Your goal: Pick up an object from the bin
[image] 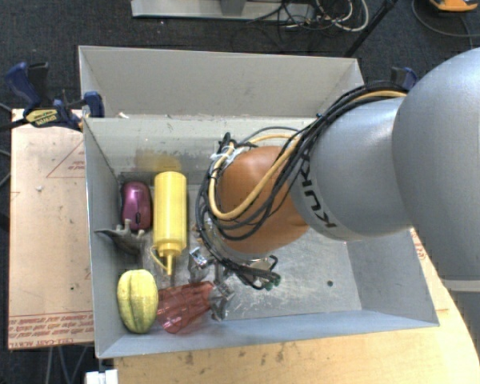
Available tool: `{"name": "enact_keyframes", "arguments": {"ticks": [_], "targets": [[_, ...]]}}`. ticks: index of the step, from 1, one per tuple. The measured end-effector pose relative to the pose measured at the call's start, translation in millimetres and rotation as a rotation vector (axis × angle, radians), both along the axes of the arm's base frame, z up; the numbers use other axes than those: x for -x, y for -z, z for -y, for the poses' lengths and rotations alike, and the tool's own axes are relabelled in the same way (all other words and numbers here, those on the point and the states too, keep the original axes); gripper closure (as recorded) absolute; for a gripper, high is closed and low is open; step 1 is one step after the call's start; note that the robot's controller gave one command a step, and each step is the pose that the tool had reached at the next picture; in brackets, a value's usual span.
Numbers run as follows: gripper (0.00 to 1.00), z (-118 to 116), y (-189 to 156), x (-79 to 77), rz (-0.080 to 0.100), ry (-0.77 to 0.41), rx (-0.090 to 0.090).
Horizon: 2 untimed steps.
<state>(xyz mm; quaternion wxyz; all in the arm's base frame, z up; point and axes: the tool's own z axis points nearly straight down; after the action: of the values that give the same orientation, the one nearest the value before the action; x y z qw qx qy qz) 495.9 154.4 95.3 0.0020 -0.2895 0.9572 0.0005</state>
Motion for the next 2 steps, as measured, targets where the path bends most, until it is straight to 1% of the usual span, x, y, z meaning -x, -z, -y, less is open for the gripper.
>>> {"name": "enact_keyframes", "arguments": {"ticks": [1,2], "targets": [[1.0,-0.2,-3.3,-0.1,0.0,0.0,0.0],[1.0,-0.1,-10.2,1.1,-0.006,0.001,0.001]]}}
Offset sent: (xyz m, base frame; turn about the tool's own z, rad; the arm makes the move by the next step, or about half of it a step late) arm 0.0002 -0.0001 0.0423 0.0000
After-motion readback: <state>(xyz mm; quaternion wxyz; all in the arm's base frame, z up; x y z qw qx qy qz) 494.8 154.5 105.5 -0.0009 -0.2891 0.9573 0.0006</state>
